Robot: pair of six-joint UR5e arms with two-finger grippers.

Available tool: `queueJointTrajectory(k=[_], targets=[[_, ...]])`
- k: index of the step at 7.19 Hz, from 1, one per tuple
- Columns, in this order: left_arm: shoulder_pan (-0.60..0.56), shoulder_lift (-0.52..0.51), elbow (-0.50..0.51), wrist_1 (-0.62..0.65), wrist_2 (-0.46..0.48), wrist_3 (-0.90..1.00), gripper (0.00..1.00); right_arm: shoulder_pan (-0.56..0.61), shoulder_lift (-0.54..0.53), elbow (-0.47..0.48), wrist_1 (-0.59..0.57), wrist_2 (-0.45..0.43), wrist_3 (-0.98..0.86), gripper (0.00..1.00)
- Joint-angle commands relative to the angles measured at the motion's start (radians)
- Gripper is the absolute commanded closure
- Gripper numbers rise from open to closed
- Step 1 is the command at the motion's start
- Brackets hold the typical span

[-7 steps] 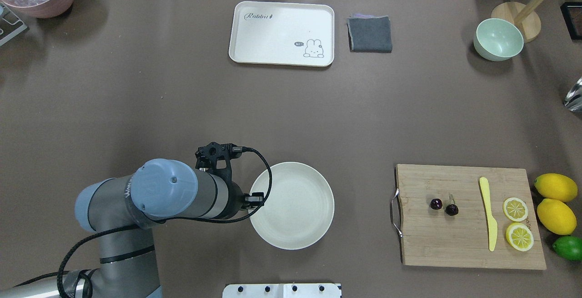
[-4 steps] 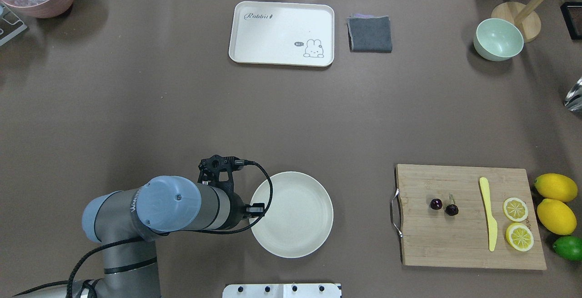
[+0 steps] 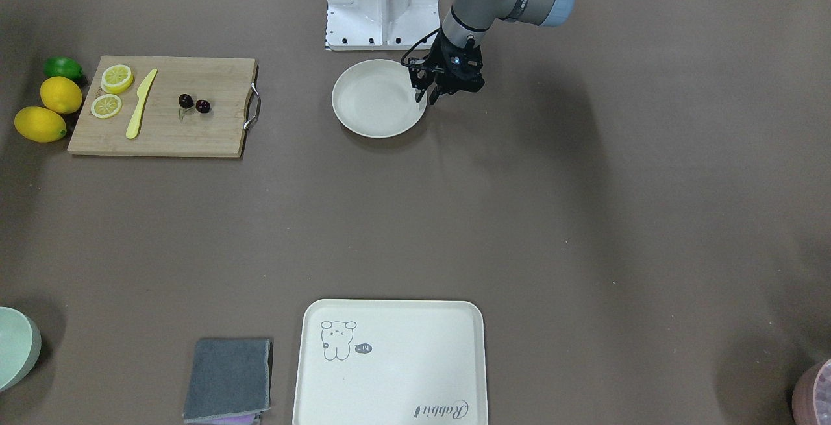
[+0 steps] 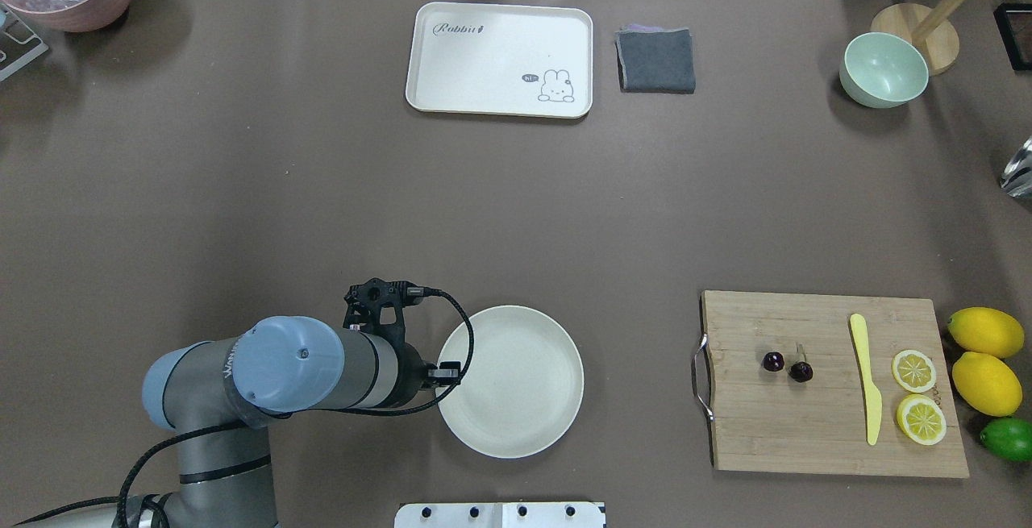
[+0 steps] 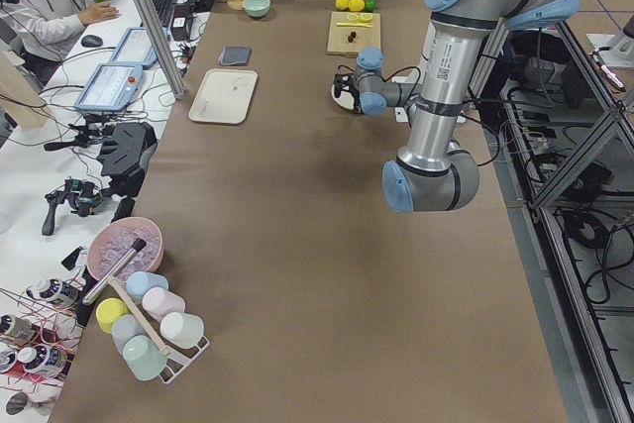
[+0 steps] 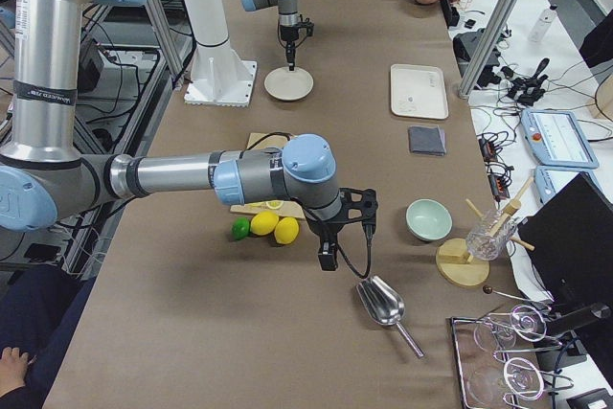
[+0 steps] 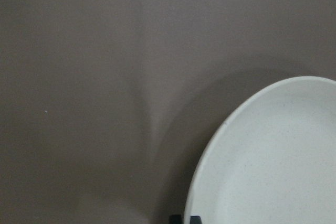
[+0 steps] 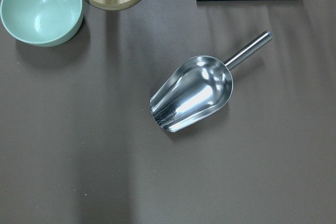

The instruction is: Place red cherry on plate

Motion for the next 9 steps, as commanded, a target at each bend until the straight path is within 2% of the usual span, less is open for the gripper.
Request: queueJointTrajectory(k=[1,5,9], targets=[[-0.051,0.004,-0.009,0.001,-0.025,0.030,0.02,0.000,0.001,-0.002,0.000,0.000,0.000,0.00],[-0.281,0.015,-0.015,0.026,-0.240,0.128,0.02,0.000,-0.001,-0.002,-0.002,0.020,0.000,0.00],[-0.560,0.156,-0.040,0.080,-0.447,0.409,0.02,0.000,-0.001,-0.002,-0.002,0.020,0.002,0.00]])
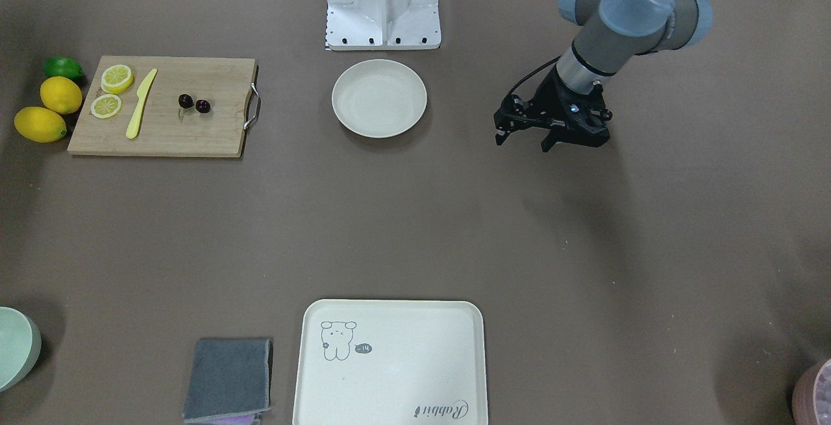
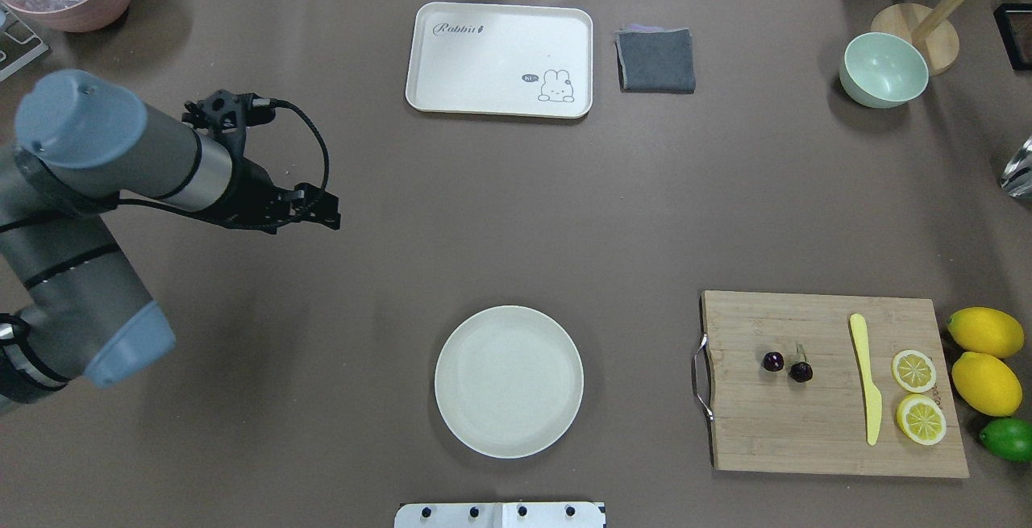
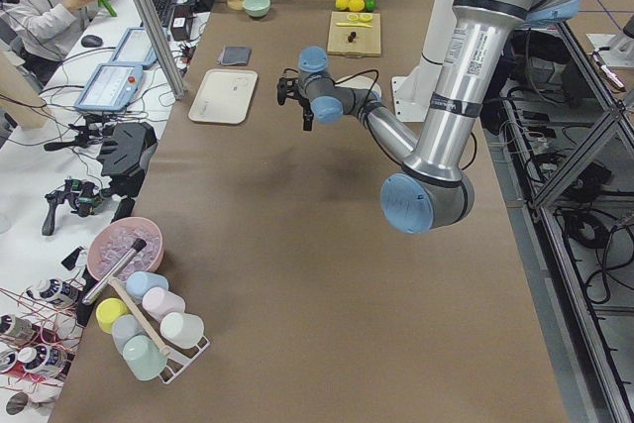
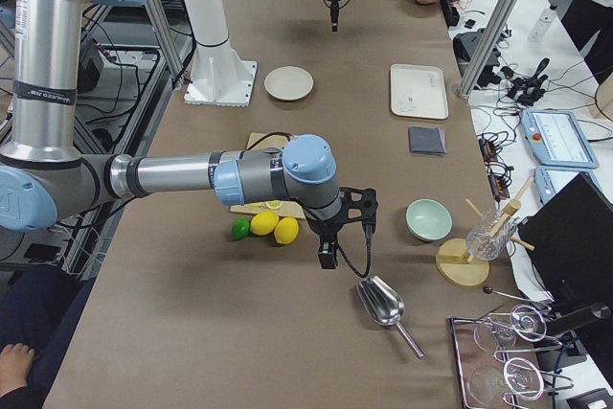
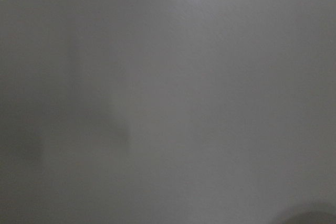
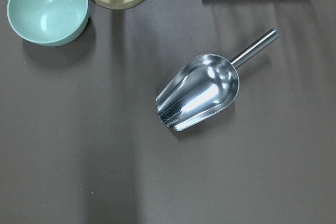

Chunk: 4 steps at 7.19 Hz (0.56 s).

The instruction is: Place red cherry on plate

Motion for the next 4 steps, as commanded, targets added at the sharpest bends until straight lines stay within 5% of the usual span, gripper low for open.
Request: queueJointTrajectory(k=[1,4], targets=[[-0.162,0.107,-0.016,0.014,-0.098,0.191,0.02,0.000,-0.003,0.000,0.000,0.000,0.000,0.00],[-0.411,0.270,-0.020,0.130,-0.155,0.624,0.02,0.000,-0.009,-0.003,0.000,0.002,0.000,0.00]])
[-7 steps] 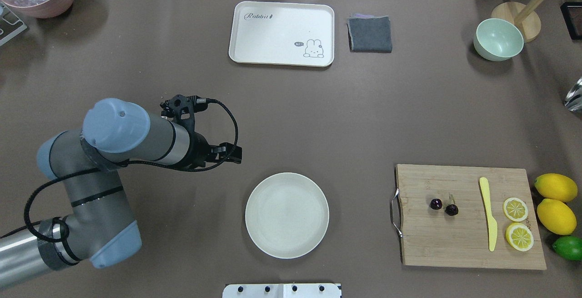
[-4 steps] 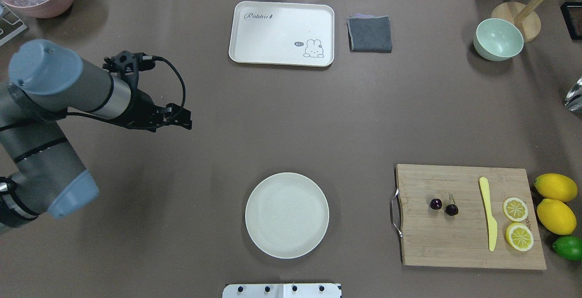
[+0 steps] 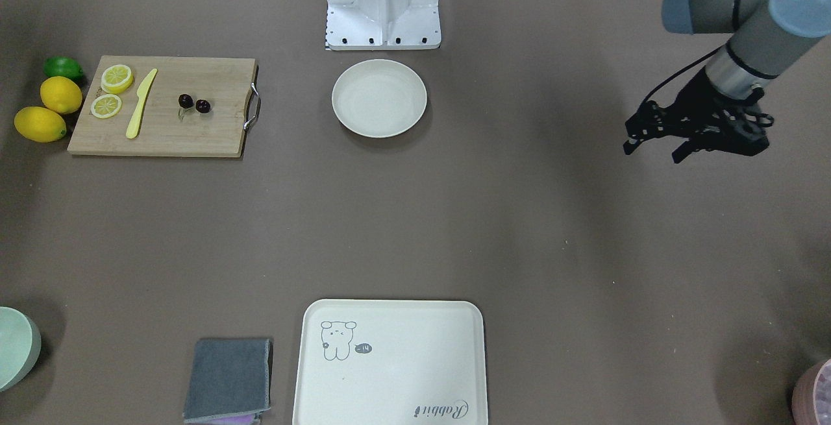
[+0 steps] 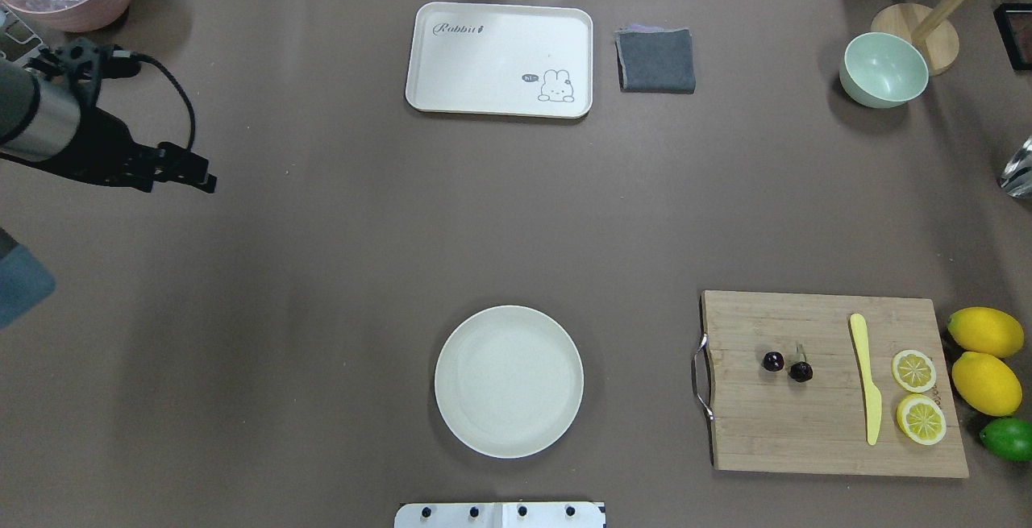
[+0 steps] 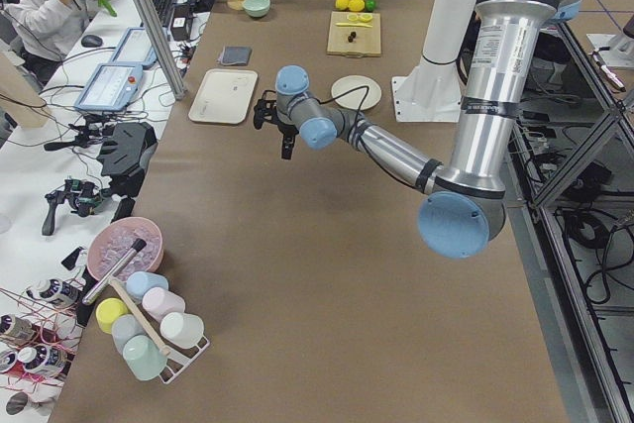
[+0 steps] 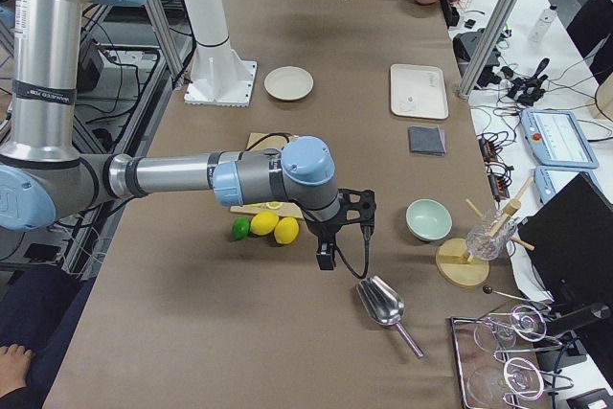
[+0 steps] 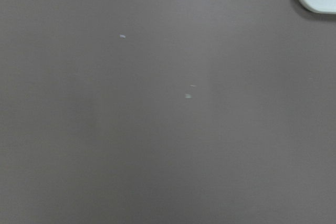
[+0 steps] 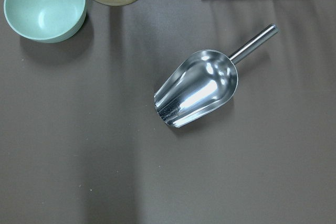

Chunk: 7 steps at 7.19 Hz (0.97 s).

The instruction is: Place red cherry on plate

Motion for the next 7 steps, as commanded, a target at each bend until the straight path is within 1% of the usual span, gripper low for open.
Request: queueJointTrajectory(k=[1,2,3,5,6,7], targets=[[-0.145,0.067,0.001,0.118,-0.015,0.279,0.02,0.001,-0.001,-0.001,0.000,0.001,0.000,0.00],[-0.164,0.116,0.004,0.118,-0.015,0.354,0.02,-0.001,-0.001,-0.003,0.000,0.001,0.000,0.00],[-0.225,0.144,0.025,0.118,-0.016,0.441,0.02,-0.001,-0.001,-0.003,0.000,0.001,0.000,0.00],[-0.263,0.211,0.041,0.114,-0.018,0.532,0.02,-0.001,-0.003,-0.004,0.000,-0.001,0.000,0.00],[-0.277,0.213,0.038,0.117,-0.016,0.537,0.02,-0.001,-0.003,-0.006,0.000,-0.001,0.000,0.00],[-0.279,0.236,0.041,0.114,-0.016,0.540,0.02,-0.001,-0.004,-0.009,0.000,-0.004,0.000,0.00]])
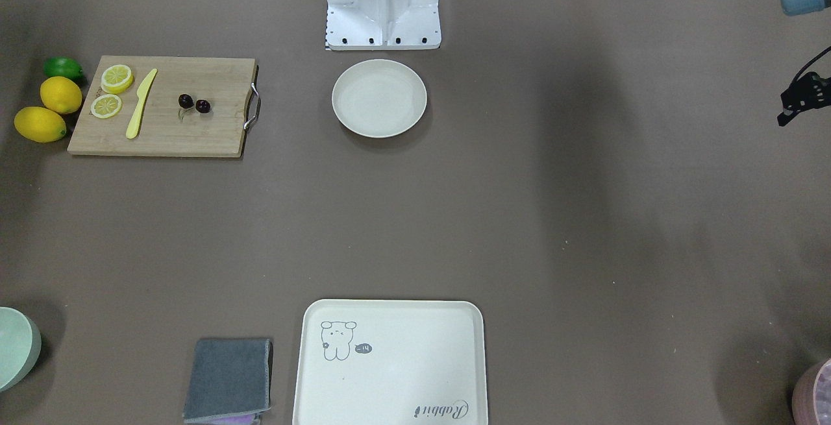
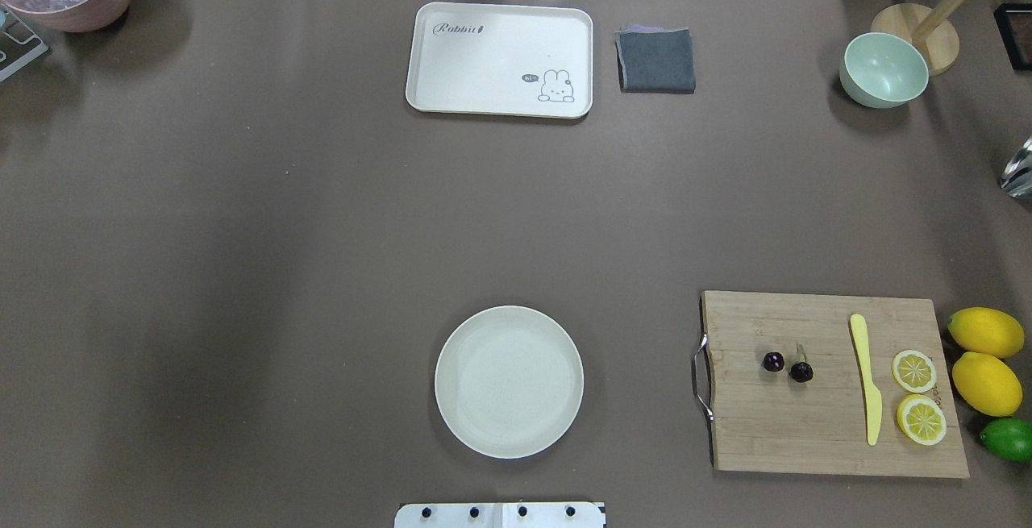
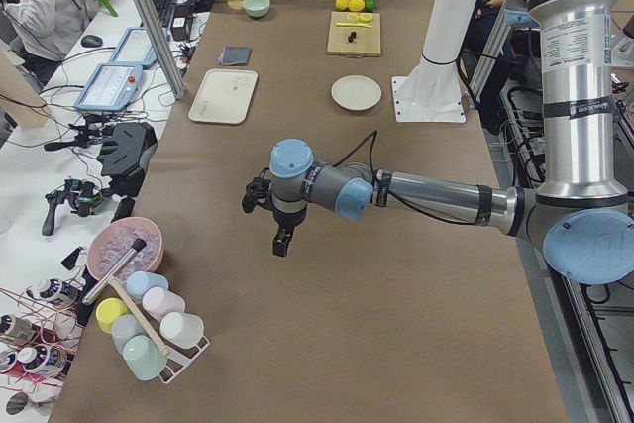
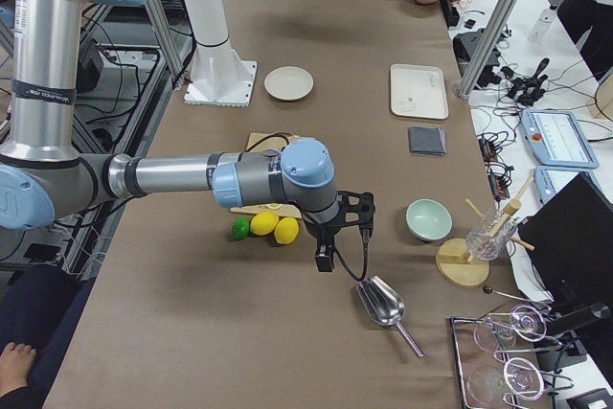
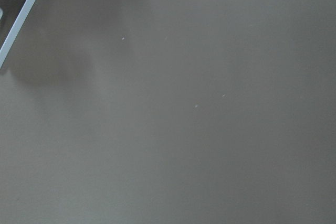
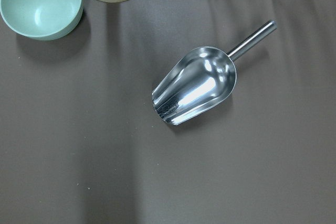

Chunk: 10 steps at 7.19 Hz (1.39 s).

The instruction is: Place red cherry on plate

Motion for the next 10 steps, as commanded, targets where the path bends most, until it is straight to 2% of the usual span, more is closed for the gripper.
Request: queueJointTrajectory(k=[1,3,6,8,9,10], targets=[[-0.032,0.076,0.003,-0.020,0.000,0.019,0.02,0.000,-0.003,-0.003,-0.001,-0.006,0.000,0.00],[-0.117,0.086,0.040,-0.022,0.002,0.123,0.02,0.000,-0.001,-0.008,-0.001,-0.007,0.000,0.00],[-0.120,0.078,0.034,-0.022,0.000,0.122,0.02,-0.034,0.011,0.000,0.000,0.031,0.056,0.00],[-0.120,0.072,0.023,-0.022,-0.001,0.119,0.02,-0.098,0.039,0.075,0.000,0.082,0.121,0.00],[-0.120,0.072,0.020,-0.022,-0.001,0.117,0.02,-0.119,0.037,0.143,-0.001,0.106,0.152,0.00],[-0.120,0.070,0.017,-0.022,-0.001,0.117,0.02,-0.183,0.037,0.205,-0.003,0.105,0.299,0.00]])
